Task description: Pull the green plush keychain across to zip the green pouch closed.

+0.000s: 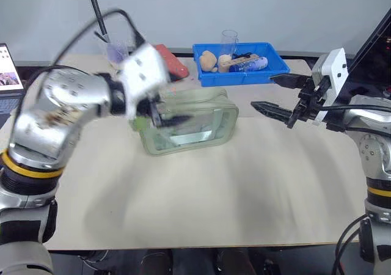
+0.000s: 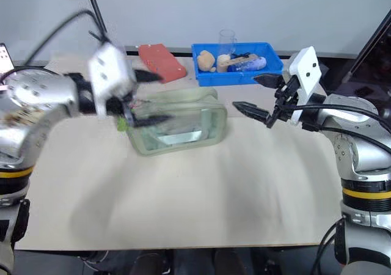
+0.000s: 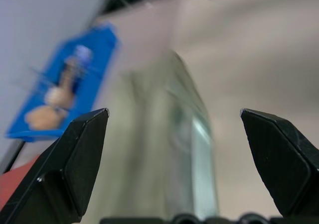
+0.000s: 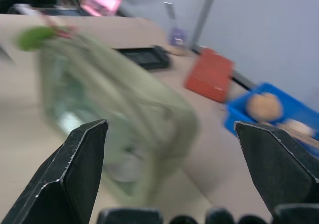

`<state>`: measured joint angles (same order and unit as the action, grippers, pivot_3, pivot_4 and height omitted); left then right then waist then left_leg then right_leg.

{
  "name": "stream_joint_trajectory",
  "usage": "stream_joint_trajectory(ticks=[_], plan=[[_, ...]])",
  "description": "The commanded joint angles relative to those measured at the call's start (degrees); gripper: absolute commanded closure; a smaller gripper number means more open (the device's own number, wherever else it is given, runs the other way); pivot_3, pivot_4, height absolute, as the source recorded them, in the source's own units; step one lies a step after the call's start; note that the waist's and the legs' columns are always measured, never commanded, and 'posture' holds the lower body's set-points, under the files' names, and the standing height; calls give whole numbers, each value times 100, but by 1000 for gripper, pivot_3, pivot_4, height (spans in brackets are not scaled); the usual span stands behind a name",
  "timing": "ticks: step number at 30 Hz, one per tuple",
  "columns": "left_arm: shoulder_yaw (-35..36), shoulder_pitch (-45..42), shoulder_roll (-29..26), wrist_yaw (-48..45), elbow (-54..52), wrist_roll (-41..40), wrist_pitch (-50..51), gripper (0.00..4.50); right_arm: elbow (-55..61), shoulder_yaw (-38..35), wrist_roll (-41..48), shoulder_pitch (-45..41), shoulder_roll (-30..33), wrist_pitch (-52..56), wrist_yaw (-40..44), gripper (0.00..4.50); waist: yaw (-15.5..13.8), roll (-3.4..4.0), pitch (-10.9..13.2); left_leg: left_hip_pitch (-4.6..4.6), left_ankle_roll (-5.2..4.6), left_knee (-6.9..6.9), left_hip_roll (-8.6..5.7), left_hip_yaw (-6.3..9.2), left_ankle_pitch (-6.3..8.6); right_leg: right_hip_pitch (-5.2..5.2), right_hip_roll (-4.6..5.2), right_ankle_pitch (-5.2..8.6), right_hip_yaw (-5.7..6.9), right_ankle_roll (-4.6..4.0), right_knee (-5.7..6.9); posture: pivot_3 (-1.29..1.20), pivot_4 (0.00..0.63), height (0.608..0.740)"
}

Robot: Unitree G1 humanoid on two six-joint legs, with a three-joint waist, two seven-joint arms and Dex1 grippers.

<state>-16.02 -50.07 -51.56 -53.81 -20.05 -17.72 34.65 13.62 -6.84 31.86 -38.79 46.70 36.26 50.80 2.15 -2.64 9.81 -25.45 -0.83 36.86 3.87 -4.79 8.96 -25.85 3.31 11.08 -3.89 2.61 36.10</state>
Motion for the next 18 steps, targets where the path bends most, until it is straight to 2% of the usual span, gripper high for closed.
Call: stream_joint_trajectory(ticks=[1,5,8,16,18], plan=[[-365,-8,102,139,342,916,-587,0,555,-83,315,-336,26,342,-132,26,-11,0,0,0,0,0,0,0,0,-2,0,1,0,-3,0,0,150,740],[-510,-61,372,196,789,1466,-1088,0,715,-96,408,-480,-27,583,-324,26,-90,-1,0,-6,0,4,-1,-2,0,-7,2,4,0,-8,-1,0,150,740],[-523,-55,473,107,1014,1756,-1443,702,738,-117,401,-446,-51,620,-427,0,-139,-1,0,-15,0,5,-2,-4,0,-14,4,4,-1,-8,-2,0,150,740],[-262,-77,734,-40,1198,1933,-1940,4473,708,-117,345,-439,3,668,-438,0,-150,0,0,-23,-1,8,-1,-3,-1,-19,3,-3,-2,3,-1,0,150,740],[-188,-101,798,-46,1282,1934,-2195,4473,668,-97,311,-431,24,640,-396,0,-153,-1,0,-22,-1,8,-2,-2,-1,-20,3,-4,-2,5,1,0,150,740]])
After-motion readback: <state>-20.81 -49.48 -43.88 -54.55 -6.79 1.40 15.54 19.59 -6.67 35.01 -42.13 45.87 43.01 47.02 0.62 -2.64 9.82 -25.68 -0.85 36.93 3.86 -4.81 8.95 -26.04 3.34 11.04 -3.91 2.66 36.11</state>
